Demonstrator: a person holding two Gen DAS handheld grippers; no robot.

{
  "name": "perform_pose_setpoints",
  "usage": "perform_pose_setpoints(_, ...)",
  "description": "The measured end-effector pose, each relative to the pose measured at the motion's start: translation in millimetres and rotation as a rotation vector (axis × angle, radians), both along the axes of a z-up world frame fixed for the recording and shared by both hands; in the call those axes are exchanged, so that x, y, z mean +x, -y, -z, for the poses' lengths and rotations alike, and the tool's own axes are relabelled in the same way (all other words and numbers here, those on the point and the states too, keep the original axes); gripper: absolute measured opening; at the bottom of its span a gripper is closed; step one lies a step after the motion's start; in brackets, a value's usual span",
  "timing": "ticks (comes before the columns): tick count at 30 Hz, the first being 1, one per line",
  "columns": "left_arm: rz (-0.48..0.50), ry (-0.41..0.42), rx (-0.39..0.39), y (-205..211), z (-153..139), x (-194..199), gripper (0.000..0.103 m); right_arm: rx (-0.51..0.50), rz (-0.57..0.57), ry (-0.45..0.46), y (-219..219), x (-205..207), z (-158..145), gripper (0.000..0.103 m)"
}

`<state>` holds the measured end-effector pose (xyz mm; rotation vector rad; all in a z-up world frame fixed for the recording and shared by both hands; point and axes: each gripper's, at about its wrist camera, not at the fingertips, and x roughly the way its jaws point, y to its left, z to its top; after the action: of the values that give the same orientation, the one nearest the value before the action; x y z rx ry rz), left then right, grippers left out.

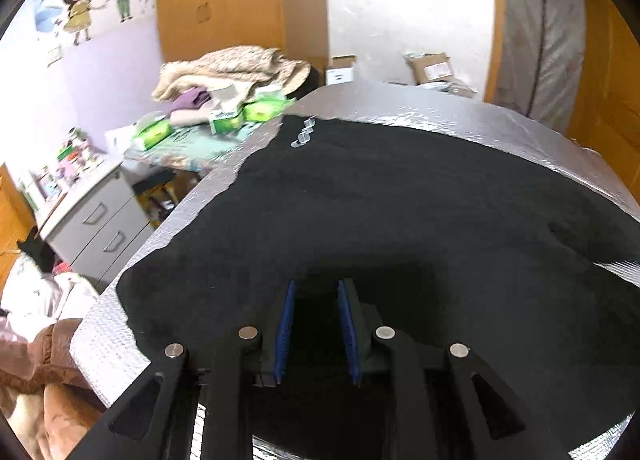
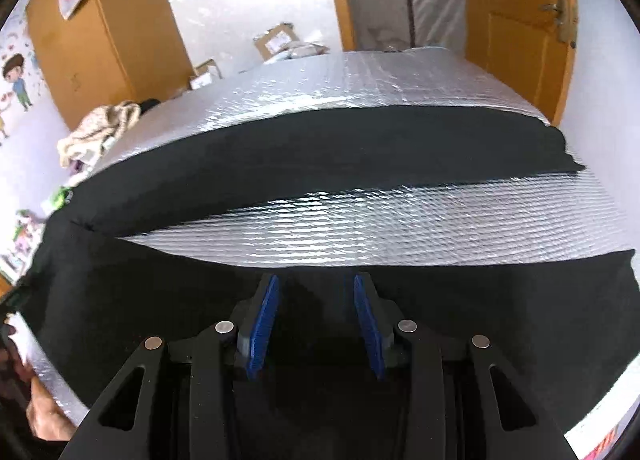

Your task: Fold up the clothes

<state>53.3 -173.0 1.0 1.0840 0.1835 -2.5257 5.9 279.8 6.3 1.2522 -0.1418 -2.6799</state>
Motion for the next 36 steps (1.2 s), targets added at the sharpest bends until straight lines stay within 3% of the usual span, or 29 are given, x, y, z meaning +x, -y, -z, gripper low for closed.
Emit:
perform_pose_setpoints(3, -0.013, 0.027, -0.008, 2.0, 6.3, -2.0, 0.023, -0.001, 0.012, 0.008, -3.5, -2.9, 5.4, 0.041)
perform_pose_setpoints(9, -0.024, 0.037, -0.026, -2.3, 4.6, -5.8, 0.023, 0.127, -0.011, -0.025, 12.5, -1.9, 9.2, 0.041)
perform_pose_setpoints(17, 0.089, -0.035, 0.010, -29.0, -13.6, -5.3, 0.023, 0.063, 0.032, -0.036, -5.3, -2.4, 1.9, 0.041)
perform_pose_setpoints(23, 0.174, 0.008, 0.021, -53.2, -1.0, -19.6, 0.023, 0.103, 0.121, -0.064, -32.6, 1.5, -1.1, 0.041)
perform_pose_setpoints(28, 0.175, 0.019, 0.021, -59.5, 7.6, -22.8, 0.023, 0.108, 0.222, -0.025, -68.6, 0.3, 9.1, 0.041)
perform_pose_setpoints(36, 0.157, 0.014, 0.029, -60.1, 7.8, -20.4, 0.023, 0.087, 0.287, -0.043, -103.2, -7.8, 5.3, 0.039)
